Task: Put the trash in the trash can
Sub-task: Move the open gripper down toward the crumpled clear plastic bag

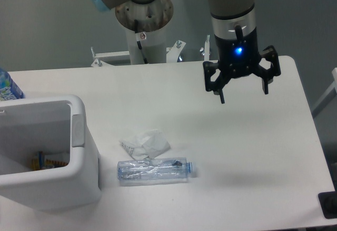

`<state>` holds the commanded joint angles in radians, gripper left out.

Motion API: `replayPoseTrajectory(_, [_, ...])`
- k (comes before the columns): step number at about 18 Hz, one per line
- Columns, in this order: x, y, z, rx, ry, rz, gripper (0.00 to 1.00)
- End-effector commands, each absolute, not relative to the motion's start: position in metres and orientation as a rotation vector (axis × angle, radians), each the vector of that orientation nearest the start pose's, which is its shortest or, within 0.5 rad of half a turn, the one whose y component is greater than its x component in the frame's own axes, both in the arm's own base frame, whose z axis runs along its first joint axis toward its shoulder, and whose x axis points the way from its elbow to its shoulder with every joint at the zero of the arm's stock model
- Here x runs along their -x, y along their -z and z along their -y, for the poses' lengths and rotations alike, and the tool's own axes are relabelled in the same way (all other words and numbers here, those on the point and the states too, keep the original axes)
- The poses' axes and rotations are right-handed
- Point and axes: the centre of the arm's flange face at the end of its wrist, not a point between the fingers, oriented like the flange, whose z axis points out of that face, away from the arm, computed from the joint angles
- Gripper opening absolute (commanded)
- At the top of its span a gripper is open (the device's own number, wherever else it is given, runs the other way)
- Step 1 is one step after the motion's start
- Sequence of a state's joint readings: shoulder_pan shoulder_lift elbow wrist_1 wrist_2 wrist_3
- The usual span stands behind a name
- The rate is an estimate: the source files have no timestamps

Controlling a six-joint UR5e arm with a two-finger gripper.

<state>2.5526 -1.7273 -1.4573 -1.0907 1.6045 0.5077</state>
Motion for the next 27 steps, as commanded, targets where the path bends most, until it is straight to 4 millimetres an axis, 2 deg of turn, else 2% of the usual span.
replayPoseTrajectory(4, [0.425, -0.507, -0.439, 2.759, -0.495, 0.682, 1.0])
replayPoseTrajectory(10, [0.42, -0.5, -0.449, 2.755, -0.48, 0.67, 1.0])
replayPoseTrajectory(14, [0.423, -0.475, -0.46, 2.788, -0.457, 0.658, 1.0])
replayPoseTrajectory(18, [0.412, -0.444, -0.464, 2.807, -0.436, 0.635, 1.0])
replayPoseTrajectory(21, [0.4, -0.408, -0.464, 2.799, -0.446, 0.612, 1.0])
replayPoseTrajectory(24, [0.381, -0.369, -0.478, 2.869, -0.385, 0.567, 1.0])
replayPoseTrajectory(27, [0.367, -0.327, -0.482, 2.942, -0.313, 0.546, 1.0])
